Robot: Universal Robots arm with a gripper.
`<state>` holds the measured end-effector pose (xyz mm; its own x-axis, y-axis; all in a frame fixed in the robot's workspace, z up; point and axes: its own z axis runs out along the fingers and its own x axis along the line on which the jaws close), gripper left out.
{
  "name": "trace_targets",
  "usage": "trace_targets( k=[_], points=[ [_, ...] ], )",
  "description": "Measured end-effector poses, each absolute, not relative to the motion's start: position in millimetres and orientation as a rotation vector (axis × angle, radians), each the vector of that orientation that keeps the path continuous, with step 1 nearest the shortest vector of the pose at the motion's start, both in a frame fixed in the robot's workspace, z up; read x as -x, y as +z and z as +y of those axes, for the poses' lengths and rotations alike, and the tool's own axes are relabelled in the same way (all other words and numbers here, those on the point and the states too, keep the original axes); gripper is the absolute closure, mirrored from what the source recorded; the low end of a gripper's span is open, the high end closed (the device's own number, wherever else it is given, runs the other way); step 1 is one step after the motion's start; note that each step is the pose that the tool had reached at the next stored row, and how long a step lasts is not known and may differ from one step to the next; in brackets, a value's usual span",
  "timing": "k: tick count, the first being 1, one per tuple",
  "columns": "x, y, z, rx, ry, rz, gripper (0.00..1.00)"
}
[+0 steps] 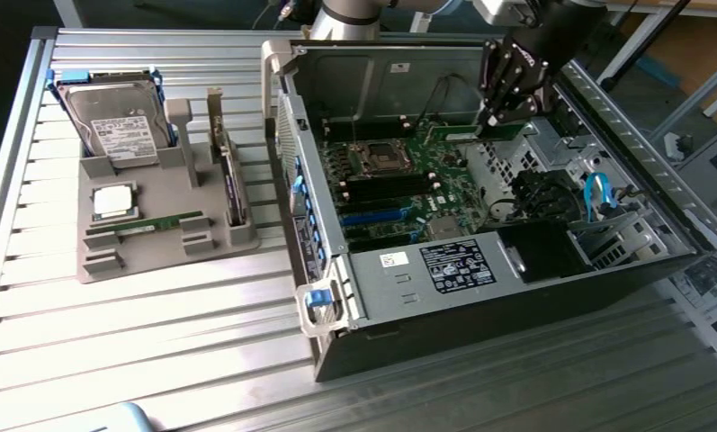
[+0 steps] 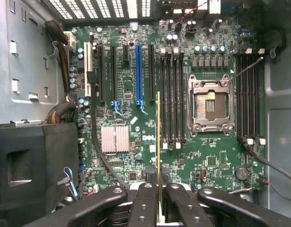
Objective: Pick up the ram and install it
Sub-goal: 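Insert the ram into the slot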
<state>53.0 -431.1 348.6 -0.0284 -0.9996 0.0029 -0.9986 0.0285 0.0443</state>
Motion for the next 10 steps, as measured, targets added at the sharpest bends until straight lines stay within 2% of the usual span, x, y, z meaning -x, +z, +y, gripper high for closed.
trace_targets(
  k=[10],
  points=[
    [-52.9,343.3,-431.1,-2.166,-0.046,-2.229,0.87]
  ],
)
